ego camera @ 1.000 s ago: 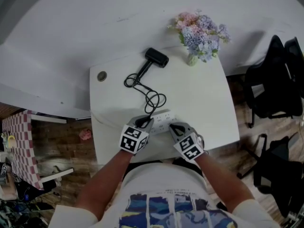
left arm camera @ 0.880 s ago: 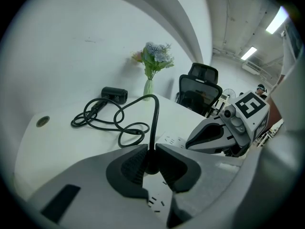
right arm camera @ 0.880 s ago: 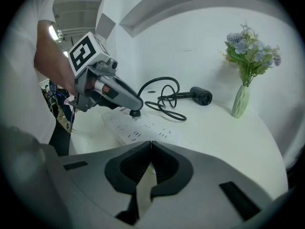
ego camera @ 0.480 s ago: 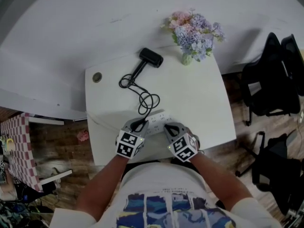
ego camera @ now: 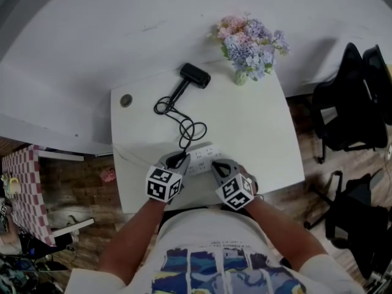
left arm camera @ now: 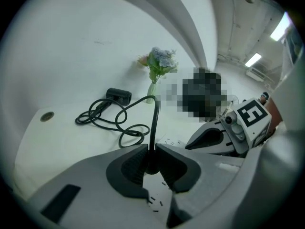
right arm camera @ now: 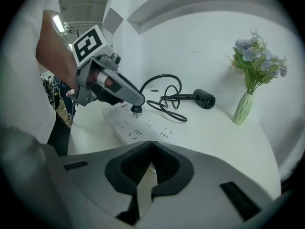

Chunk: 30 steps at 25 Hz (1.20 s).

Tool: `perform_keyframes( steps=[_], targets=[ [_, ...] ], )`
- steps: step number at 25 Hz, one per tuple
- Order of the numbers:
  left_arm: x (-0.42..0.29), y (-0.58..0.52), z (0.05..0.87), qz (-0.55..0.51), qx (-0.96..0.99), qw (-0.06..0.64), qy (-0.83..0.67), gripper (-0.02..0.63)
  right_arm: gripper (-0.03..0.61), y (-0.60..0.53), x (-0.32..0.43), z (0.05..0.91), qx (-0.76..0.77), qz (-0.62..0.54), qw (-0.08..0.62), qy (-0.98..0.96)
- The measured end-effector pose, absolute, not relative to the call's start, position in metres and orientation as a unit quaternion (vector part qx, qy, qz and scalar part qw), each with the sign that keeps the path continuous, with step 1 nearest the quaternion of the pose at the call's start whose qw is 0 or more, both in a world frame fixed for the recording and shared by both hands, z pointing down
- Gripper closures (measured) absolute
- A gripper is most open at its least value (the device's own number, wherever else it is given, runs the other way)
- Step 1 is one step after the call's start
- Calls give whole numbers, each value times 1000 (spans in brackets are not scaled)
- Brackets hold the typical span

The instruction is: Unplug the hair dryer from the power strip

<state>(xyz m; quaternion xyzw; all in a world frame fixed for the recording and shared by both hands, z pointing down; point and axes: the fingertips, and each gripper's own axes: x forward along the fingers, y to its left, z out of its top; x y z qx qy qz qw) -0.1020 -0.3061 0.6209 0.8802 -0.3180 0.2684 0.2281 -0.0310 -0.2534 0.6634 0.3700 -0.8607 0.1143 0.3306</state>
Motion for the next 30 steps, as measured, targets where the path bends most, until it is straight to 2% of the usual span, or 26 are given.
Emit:
perform_keyframes(
  steps=[5, 13, 30],
  targets=[
    [-106, -310, 593, 251, 894, 190, -320, 565, 591, -254, -30, 664, 376, 127, 328, -857],
    [-129, -311, 578, 220, 885, 226, -343, 565, 591, -253, -29, 664, 367, 163, 306, -863],
    [-177, -296, 544, 161, 856, 258, -417, 565, 580, -221, 3, 635, 339, 186, 269, -882]
  ],
)
